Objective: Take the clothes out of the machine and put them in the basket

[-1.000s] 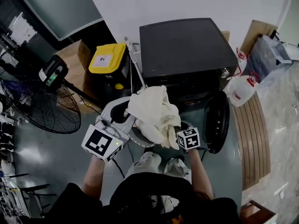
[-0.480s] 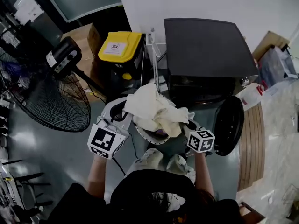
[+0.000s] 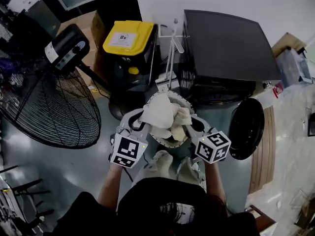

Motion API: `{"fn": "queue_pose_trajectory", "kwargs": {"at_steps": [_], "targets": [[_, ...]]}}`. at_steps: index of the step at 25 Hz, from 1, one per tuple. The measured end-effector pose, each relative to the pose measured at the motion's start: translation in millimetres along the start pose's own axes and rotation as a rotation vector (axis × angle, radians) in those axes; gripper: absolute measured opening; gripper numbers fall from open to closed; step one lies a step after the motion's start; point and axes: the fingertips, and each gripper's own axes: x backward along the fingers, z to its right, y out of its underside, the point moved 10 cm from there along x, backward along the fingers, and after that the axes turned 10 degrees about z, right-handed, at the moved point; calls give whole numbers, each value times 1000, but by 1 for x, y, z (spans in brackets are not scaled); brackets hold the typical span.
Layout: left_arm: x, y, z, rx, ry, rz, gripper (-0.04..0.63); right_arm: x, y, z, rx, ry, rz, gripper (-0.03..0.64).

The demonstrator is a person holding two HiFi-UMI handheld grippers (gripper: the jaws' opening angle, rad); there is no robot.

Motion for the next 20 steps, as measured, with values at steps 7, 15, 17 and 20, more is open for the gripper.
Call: {"fn": "queue_pose_trajectory", "kwargs": {"at_steps": [7,15,17,20], "targets": [[-11,58,-5,44,45,-80,48,-25,47,-17,-50,57,-74,31],[-51,138,29,64,193,-214,48,-24,128,19,-138,227,-224,31],[-62,158,39,64,234,-248,48,-23,148,29,-148,268,-256,31],[-75,185,55,64,283,-300,48,-21,175,45,-178,319,-297,31]]}}
